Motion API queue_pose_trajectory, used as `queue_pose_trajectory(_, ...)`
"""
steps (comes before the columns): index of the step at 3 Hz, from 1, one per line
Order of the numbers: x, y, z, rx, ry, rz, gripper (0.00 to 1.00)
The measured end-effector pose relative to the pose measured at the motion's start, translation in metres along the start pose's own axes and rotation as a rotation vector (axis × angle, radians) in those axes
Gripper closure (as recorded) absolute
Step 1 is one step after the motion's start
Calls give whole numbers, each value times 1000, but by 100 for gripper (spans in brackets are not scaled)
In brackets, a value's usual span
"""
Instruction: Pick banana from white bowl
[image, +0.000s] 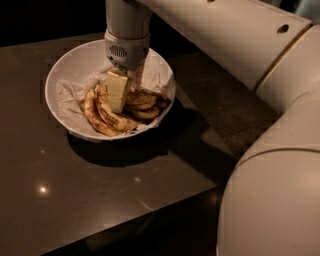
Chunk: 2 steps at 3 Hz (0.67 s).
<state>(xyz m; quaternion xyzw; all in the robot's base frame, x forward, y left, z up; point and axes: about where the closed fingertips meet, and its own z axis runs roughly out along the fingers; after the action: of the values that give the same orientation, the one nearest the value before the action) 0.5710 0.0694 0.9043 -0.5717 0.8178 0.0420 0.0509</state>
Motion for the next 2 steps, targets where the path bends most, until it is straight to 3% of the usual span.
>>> queue_pose_trajectory(1,0,0,-3,3,1,-1,68)
queue_pose_trajectory(2,3,3,-4,46,9,-7,91)
